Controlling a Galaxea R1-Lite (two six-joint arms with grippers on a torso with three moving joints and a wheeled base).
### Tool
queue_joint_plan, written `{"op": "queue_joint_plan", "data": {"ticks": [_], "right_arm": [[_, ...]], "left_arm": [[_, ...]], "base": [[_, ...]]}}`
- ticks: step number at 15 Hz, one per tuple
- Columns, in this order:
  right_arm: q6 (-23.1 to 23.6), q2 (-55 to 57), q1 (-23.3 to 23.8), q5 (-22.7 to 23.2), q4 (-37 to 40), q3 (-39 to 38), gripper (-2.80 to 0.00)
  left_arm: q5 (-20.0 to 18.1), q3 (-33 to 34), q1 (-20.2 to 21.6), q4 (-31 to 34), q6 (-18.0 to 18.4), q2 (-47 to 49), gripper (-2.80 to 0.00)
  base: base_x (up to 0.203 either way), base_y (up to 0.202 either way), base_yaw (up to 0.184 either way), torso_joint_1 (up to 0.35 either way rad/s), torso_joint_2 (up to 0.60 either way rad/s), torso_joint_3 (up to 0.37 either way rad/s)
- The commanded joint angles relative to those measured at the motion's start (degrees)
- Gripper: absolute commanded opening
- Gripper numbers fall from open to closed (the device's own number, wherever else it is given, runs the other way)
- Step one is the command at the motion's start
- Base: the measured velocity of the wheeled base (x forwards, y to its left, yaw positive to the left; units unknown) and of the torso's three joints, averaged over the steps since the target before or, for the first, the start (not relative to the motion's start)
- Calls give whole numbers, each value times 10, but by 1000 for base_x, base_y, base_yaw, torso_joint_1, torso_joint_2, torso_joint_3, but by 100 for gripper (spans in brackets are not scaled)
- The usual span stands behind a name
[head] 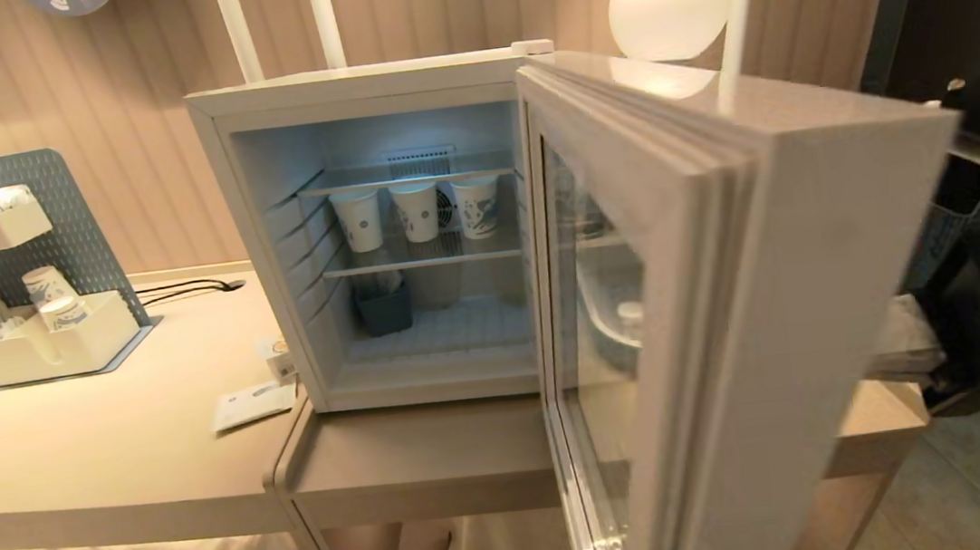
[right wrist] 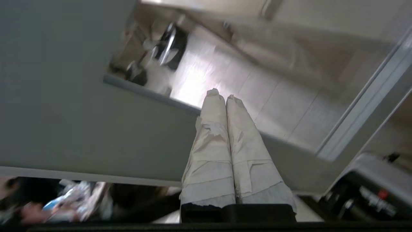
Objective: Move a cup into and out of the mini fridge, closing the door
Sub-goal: Close the freezer door
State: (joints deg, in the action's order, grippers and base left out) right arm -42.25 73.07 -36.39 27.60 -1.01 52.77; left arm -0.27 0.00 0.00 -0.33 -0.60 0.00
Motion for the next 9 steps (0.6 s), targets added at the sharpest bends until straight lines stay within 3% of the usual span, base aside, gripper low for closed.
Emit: {"op": "queue_joint_plan", "data": {"ticks": [1, 3, 4, 9], "right_arm": [[3, 83, -80, -175, -53, 20, -280], [50, 167, -108, -259, -80, 64, -280], [80, 202, -114, -280, -89, 108, -280], [149, 390, -161, -339, -79, 361, -280]], "left_arm": [[0, 0, 0, 0, 0, -1, -280], [0, 0, 0, 0, 0, -1, -280], [0, 0, 0, 0, 0, -1, -280], [0, -1, 0, 0, 0, -1, -280]], "base": [[0, 0, 0, 0, 0, 0], [0, 0, 0, 0, 0, 0], [0, 0, 0, 0, 0, 0], [0, 0, 0, 0, 0, 0]]}}
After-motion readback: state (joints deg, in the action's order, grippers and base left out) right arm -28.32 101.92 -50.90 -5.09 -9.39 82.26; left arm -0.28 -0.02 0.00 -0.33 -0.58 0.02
